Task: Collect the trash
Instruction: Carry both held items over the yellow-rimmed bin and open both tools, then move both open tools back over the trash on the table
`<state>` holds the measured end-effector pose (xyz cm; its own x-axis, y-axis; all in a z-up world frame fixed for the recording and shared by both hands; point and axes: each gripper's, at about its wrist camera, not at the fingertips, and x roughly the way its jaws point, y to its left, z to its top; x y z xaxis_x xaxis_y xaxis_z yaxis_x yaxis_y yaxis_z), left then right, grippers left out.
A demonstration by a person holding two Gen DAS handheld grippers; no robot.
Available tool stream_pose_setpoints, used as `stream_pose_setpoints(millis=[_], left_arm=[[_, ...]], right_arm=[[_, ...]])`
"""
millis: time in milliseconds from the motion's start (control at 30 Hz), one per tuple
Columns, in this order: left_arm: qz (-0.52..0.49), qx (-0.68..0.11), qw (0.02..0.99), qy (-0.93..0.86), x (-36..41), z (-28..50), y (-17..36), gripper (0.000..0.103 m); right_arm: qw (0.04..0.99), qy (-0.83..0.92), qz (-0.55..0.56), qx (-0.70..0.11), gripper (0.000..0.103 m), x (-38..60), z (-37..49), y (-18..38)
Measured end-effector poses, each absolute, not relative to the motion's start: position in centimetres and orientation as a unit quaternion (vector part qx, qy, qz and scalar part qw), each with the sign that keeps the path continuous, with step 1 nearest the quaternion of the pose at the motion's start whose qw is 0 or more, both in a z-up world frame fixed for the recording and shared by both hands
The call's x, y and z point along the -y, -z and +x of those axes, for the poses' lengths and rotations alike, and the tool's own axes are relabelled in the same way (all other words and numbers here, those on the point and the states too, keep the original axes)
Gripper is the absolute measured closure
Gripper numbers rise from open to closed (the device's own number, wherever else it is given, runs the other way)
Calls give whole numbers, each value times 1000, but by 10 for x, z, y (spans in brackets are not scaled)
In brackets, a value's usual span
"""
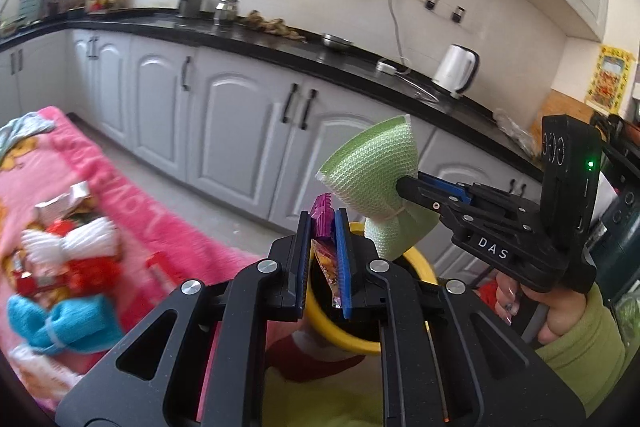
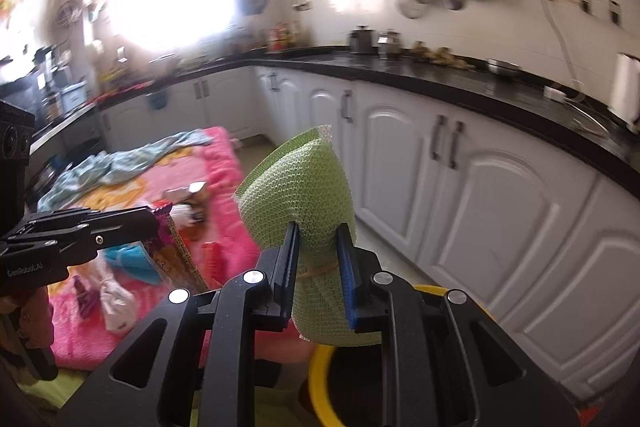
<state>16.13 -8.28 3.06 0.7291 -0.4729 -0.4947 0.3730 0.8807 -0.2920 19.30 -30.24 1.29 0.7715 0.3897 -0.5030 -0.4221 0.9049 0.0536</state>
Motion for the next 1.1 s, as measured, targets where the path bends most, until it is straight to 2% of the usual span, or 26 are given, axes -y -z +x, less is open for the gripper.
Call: stream_pose_setpoints(millis=[433,600,633,700,767,933,1100], left_arm=[[-73,-315,903,282,163,200,-4,95],[-63,-323,901,284,179,210,10,95],[-61,-326,900,283,181,212,14,92],[-59,-331,899,279,183,215,20,75],[-59,-337,898,277,182,218,25,70],[-59,-343,903,253,170,216,33,57],[-60,-340,914,216,143,210,31,36]], right_arm=[[947,-142,44,-286,83,387,196,20],[943,-132,68,-298,77,396,203,29],[943,-128,73,-300,75,399,203,31],[943,-120,79,-301,69,403,205,35],[943,-114,85,-301,61,407,205,35],[944,-113,88,-297,59,406,201,34],[945,-126,75,-293,51,390,198,31]])
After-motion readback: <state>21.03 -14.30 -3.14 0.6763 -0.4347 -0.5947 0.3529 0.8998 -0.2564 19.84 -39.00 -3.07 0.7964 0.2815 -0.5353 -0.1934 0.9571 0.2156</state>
